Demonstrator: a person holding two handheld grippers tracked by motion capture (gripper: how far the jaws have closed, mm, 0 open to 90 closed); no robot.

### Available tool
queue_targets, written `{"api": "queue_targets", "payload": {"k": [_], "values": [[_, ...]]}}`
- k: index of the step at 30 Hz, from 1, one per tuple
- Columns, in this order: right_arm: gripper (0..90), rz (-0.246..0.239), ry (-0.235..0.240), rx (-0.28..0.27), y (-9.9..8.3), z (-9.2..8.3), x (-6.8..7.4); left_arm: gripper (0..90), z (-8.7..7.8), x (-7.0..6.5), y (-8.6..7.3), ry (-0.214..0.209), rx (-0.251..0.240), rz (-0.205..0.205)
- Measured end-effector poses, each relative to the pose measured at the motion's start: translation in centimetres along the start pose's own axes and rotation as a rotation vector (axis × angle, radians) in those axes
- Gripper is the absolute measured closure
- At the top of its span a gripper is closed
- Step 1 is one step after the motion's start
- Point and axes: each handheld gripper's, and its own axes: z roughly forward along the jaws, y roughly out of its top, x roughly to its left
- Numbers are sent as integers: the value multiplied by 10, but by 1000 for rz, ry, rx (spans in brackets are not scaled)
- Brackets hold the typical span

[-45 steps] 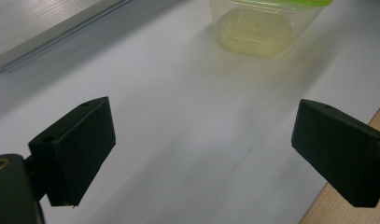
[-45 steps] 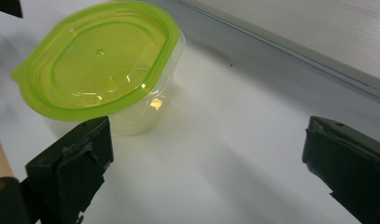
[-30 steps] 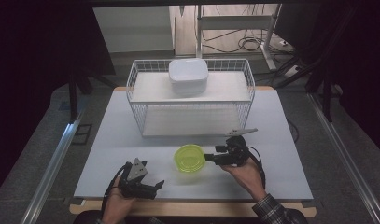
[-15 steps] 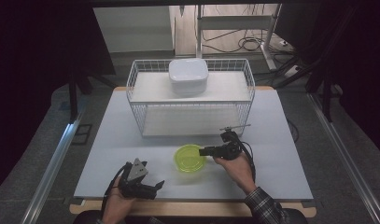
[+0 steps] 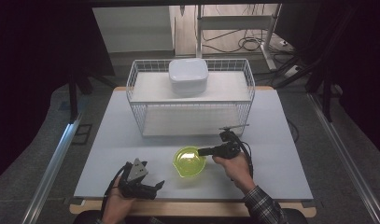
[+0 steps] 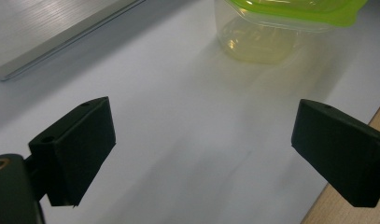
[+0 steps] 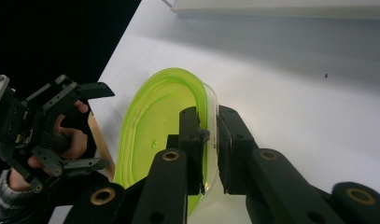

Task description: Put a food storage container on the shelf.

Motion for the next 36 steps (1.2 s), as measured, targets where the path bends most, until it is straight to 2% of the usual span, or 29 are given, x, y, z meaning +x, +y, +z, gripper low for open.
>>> {"api": "queue_targets", "payload": {"k": [2,5,16,36], "values": [[816,-13,-11,-14,0,-2,2,58,0,0,0,0,0,0],[817,-8,5,-35,2,-7,4,58,0,0,0,2,-3,-1],[817,-39,36,-98,11,-27,19,57,-3,2,0,11,-25,-16],[816,-91,65,-213,50,-70,54,55,-3,3,0,9,-30,-26]]}}
